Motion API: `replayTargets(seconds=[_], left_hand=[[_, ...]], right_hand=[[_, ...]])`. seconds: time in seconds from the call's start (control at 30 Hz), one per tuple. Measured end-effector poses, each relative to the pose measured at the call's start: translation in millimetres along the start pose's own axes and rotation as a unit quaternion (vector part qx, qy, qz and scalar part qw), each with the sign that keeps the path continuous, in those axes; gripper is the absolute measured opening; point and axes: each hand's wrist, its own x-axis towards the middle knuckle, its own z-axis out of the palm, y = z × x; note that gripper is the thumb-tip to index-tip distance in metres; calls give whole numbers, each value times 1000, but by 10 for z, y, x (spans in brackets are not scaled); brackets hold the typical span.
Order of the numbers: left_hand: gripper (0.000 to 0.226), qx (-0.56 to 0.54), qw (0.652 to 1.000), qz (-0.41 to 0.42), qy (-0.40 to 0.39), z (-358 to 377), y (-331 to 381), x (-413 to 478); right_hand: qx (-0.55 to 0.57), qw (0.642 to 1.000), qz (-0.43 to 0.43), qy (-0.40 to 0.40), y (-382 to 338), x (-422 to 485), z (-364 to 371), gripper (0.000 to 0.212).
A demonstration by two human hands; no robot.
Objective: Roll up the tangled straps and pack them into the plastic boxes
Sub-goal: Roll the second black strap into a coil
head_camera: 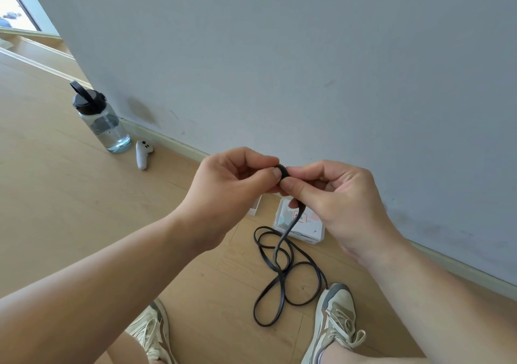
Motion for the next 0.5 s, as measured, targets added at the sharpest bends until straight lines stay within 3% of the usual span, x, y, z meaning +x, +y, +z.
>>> replayTargets(seconds=[0.17,0.4,0.5], left_hand=[[13,-20,999,0,-46,19,0,9],[15,175,977,74,-97,-17,34,47],[13,245,958,131,-68,-24,25,60]], right_hand=[[-18,997,-61,43,4,12,-35,13],[-72,995,-58,32,10,58,-115,20],[-46,998,-40,28,-1,59,-109,17]])
